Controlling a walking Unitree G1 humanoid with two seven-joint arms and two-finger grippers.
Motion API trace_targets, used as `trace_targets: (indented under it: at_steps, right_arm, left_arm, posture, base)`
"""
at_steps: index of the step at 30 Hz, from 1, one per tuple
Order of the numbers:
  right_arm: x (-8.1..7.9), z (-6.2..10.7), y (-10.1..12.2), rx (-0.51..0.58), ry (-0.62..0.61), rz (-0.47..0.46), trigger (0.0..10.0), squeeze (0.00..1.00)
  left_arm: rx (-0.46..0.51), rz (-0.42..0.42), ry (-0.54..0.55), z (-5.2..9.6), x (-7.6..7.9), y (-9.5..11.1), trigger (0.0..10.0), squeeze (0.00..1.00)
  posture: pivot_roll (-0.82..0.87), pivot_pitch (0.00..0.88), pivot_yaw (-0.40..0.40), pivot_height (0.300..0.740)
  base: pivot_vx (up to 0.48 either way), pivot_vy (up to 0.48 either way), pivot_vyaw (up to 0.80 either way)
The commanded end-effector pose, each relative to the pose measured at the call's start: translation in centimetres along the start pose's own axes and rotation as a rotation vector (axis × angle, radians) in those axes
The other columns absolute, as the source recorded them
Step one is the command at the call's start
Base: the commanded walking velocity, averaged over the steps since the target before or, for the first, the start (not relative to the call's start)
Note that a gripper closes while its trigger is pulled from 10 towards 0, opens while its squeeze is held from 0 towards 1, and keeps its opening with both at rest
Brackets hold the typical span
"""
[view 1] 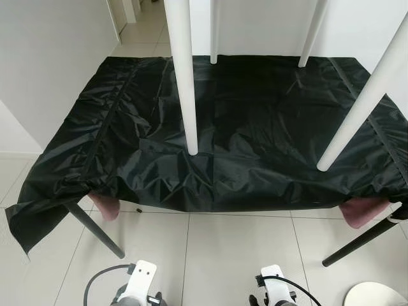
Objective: Building children table
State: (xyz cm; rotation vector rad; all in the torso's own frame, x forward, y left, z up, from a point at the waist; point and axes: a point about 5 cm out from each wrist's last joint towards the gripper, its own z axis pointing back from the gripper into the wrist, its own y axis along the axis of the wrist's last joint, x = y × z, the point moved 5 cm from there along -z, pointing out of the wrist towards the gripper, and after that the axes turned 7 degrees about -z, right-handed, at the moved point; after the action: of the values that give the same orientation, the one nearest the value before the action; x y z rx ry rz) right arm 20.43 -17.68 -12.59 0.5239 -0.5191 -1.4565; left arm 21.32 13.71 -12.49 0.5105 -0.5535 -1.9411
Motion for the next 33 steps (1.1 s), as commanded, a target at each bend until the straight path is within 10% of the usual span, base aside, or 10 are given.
trace_targets:
  at_steps: [1,33]
  right_arm:
    - [-0.2,0.2,-1.3,-0.042,0.003,-0.017,10.0,0.0]
    - [-0.5,0.4,-2.1,-0.076,0.027,0.108,10.0,0.0]
  left_arm:
    - [-0.027,-0.008,0.013,0.2,-0.2,-1.0,10.0,0.0]
    - [-0.009,-0.036,-0.013,0.1,0.8,-0.7,10.0,0.0]
  posture:
    - [-0.08,0.054,0.062,0.74]
    - [-0.04,0.023,0.019,0.74]
  base:
    - [0.0,0.0,0.0]
    - [0.0,0.0,0.0]
